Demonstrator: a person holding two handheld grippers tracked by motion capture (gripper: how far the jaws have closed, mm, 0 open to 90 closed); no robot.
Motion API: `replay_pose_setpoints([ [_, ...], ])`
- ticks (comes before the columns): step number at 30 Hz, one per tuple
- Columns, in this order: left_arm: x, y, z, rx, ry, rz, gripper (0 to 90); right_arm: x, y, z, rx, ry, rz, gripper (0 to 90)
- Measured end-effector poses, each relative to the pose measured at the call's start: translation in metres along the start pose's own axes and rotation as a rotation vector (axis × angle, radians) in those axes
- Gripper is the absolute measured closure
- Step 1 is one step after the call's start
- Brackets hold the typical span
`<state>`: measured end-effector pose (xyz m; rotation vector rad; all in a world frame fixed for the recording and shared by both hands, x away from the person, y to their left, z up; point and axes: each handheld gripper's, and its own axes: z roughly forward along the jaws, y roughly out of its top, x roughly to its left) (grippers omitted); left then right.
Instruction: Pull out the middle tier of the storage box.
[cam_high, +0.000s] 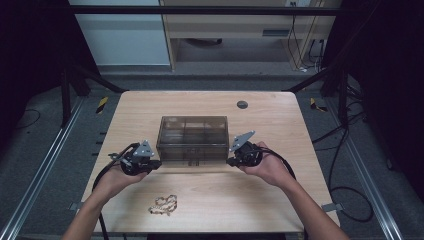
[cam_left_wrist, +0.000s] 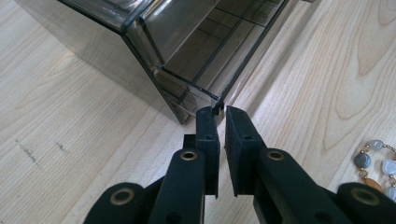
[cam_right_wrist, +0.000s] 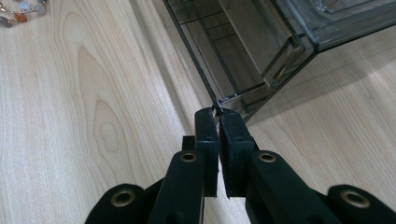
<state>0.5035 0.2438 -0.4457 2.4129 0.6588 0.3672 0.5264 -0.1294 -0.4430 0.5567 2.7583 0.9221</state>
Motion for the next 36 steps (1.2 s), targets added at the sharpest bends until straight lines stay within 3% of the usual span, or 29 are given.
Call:
replay_pose_setpoints([
  [36,-0.02,-0.005,-0.016,0.031,0.004,0.065,83.5,0.028,-0.005,-0.012,0.0,0.019,-0.027,87.5],
])
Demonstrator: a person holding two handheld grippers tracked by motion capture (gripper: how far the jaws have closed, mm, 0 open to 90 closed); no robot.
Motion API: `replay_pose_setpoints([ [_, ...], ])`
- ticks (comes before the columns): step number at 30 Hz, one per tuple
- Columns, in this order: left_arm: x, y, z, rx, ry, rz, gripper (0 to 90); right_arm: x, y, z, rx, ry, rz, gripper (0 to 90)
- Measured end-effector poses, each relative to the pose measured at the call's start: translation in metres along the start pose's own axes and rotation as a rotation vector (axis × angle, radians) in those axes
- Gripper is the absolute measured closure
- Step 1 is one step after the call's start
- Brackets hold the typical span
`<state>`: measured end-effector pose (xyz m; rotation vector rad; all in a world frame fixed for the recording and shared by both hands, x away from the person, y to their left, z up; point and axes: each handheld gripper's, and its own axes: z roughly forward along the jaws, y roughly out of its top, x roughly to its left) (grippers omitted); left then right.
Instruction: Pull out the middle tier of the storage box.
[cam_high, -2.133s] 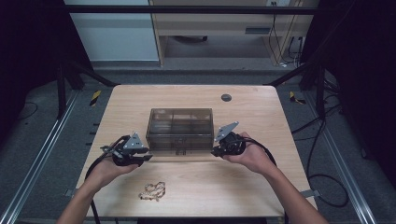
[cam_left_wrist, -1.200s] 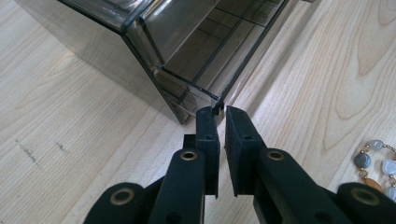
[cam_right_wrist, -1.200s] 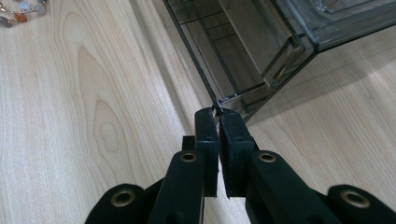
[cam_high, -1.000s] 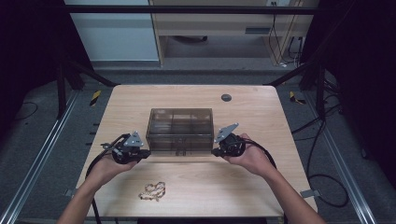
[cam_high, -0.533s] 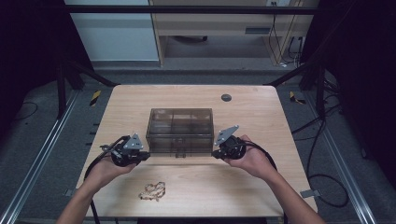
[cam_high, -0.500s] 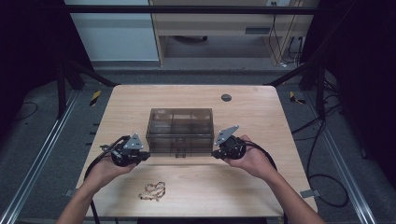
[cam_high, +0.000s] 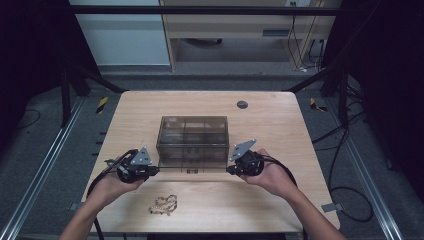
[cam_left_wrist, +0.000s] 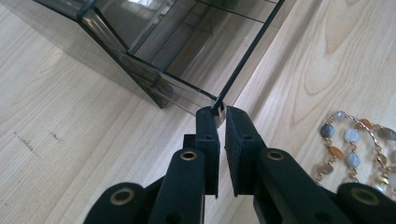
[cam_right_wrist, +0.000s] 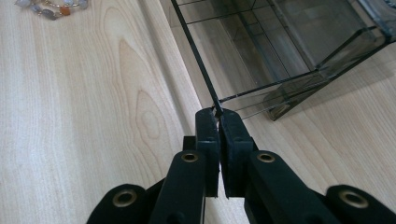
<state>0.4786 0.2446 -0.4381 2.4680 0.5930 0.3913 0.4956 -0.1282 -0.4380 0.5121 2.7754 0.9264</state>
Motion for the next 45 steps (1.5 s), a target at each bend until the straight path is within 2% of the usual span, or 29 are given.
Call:
replay_pose_setpoints([
  [6,-0.007,0.0,-0.003,0.008,0.011,0.017,83.6,0.004,-0.001,-0.001,0.003,0.002,-0.002,87.5],
  [24,-0.015,-0.007,-0.005,0.003,0.001,0.035,83.9,0.015,-0.006,-0.003,-0.007,0.004,-0.015,87.7],
  [45,-0.019,-0.013,0.0,-0.002,-0.01,0.025,84.2,0.02,-0.012,0.001,0.0,0.008,-0.014,87.6],
])
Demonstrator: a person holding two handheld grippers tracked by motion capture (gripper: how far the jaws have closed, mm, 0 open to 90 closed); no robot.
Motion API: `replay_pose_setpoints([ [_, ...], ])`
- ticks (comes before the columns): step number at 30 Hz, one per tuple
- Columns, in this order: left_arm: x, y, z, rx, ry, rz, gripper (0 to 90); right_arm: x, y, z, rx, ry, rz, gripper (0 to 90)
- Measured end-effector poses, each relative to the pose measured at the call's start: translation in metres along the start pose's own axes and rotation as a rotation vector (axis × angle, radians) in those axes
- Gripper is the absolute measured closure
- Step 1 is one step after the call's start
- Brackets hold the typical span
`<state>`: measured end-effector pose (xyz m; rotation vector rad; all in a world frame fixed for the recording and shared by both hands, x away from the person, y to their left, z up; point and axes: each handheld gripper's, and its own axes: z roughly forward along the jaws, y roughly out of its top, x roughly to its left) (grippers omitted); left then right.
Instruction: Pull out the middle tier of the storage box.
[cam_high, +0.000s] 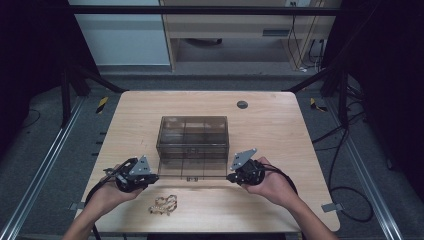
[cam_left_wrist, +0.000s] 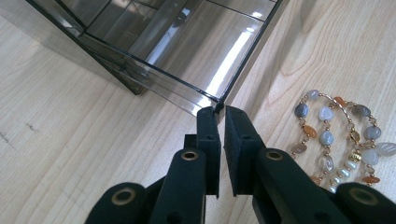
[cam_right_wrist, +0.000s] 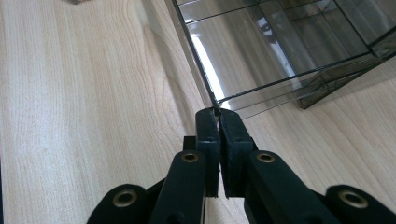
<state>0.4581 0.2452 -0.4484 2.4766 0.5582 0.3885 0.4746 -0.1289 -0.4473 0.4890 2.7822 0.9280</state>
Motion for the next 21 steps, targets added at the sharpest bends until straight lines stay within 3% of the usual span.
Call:
replay_pose_setpoints([
  [21,-0.0014,-0.0027,0.0032,-0.002,-0.002,-0.005,84.0,0.0001,-0.0021,0.0028,0.005,0.006,0.007,87.3],
])
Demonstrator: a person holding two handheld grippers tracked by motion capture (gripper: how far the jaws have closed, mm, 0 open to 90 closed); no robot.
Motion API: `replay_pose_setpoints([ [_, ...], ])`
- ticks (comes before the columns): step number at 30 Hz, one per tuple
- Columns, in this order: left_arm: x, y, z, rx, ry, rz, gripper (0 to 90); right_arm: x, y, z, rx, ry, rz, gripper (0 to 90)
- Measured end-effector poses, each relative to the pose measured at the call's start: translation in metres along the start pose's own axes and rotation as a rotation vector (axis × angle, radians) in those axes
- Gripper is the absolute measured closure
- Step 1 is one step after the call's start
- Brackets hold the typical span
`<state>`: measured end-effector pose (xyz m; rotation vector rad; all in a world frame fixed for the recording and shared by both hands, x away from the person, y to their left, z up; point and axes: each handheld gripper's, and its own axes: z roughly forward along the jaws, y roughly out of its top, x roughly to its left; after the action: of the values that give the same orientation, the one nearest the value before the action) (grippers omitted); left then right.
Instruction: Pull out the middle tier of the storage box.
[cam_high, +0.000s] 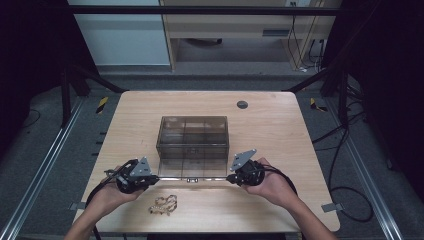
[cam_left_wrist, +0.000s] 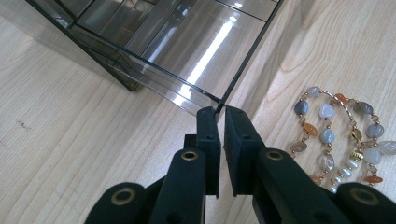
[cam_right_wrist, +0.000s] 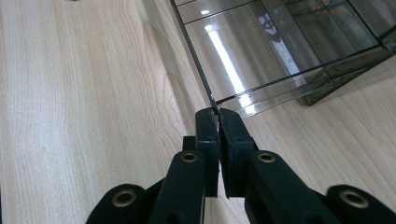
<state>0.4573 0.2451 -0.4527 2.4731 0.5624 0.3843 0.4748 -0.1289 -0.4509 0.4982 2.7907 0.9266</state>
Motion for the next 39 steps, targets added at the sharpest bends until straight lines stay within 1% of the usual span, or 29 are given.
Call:
replay_pose_setpoints([
  [5,-0.001,0.0,0.0,-0.006,0.004,-0.002,83.6,0.0,-0.001,0.0,-0.004,0.001,0.005,87.2],
  [9,-0.001,-0.001,0.001,-0.013,0.003,-0.004,80.8,-0.001,-0.001,0.0,-0.01,0.004,0.007,86.7],
  [10,-0.001,-0.001,0.001,-0.015,0.012,-0.001,77.0,-0.001,-0.002,0.0,-0.009,0.004,0.011,84.8],
  [11,-0.001,-0.001,0.001,-0.015,0.012,-0.001,74.8,-0.001,-0.002,0.0,-0.009,0.004,0.011,84.8],
  [12,-0.002,-0.001,0.0,-0.019,0.019,-0.006,71.9,-0.002,-0.003,-0.001,-0.012,0.009,0.019,83.0],
  [13,-0.002,-0.001,0.0,-0.024,0.022,-0.01,71.9,-0.002,-0.003,-0.001,-0.012,0.009,0.019,83.0],
  [14,-0.003,-0.001,-0.001,-0.031,0.024,-0.016,69.8,-0.003,-0.004,-0.001,-0.014,0.008,0.023,81.3],
  [17,-0.005,-0.002,-0.003,-0.04,0.031,-0.025,61.6,-0.003,-0.007,-0.003,-0.023,0.007,0.034,74.1],
  [18,-0.006,-0.003,-0.005,-0.033,0.04,-0.017,59.2,-0.003,-0.008,-0.004,-0.026,0.004,0.038,71.2],
  [19,-0.006,-0.003,-0.005,-0.037,0.048,-0.023,55.5,-0.004,-0.01,-0.005,-0.034,-0.001,0.041,67.6],
  [22,-0.008,-0.005,-0.008,-0.036,0.069,-0.039,45.3,-0.005,-0.016,-0.009,-0.048,-0.023,0.059,60.7],
  [24,-0.01,-0.006,-0.01,-0.027,0.082,-0.042,39.4,-0.006,-0.02,-0.011,-0.053,-0.037,0.072,54.7],
  [25,-0.011,-0.007,-0.011,-0.025,0.084,-0.043,35.5,-0.007,-0.023,-0.012,-0.057,-0.048,0.087,51.0],
  [26,-0.012,-0.007,-0.012,-0.023,0.082,-0.048,33.5,-0.008,-0.025,-0.013,-0.059,-0.056,0.094,48.4],
  [27,-0.014,-0.008,-0.012,-0.028,0.087,-0.05,31.5,-0.009,-0.028,-0.014,-0.067,-0.068,0.105,43.9],
  [28,-0.016,-0.007,-0.013,-0.026,0.088,-0.053,28.5,-0.01,-0.031,-0.015,-0.074,-0.08,0.112,40.8],
  [29,-0.017,-0.007,-0.014,-0.024,0.086,-0.054,25.8,-0.01,-0.034,-0.018,-0.094,-0.104,0.116,36.7],
  [30,-0.019,-0.006,-0.014,-0.024,0.086,-0.057,24.1,-0.011,-0.035,-0.019,-0.106,-0.117,0.115,34.0],
  [31,-0.02,-0.006,-0.015,-0.022,0.087,-0.059,20.6,-0.011,-0.038,-0.021,-0.115,-0.141,0.12,29.6],
  [33,-0.023,-0.005,-0.015,-0.012,0.087,-0.063,15.6,-0.013,-0.041,-0.023,-0.125,-0.171,0.125,23.3],
  [35,-0.025,-0.006,-0.016,-0.005,0.084,-0.061,12.9,-0.014,-0.045,-0.025,-0.145,-0.197,0.133,19.2],
  [38,-0.028,-0.007,-0.019,0.008,0.081,-0.064,11.7,-0.017,-0.05,-0.027,-0.167,-0.227,0.139,13.5],
  [39,-0.028,-0.007,-0.02,0.011,0.081,-0.071,11.6,-0.018,-0.052,-0.028,-0.174,-0.242,0.148,11.7],
])
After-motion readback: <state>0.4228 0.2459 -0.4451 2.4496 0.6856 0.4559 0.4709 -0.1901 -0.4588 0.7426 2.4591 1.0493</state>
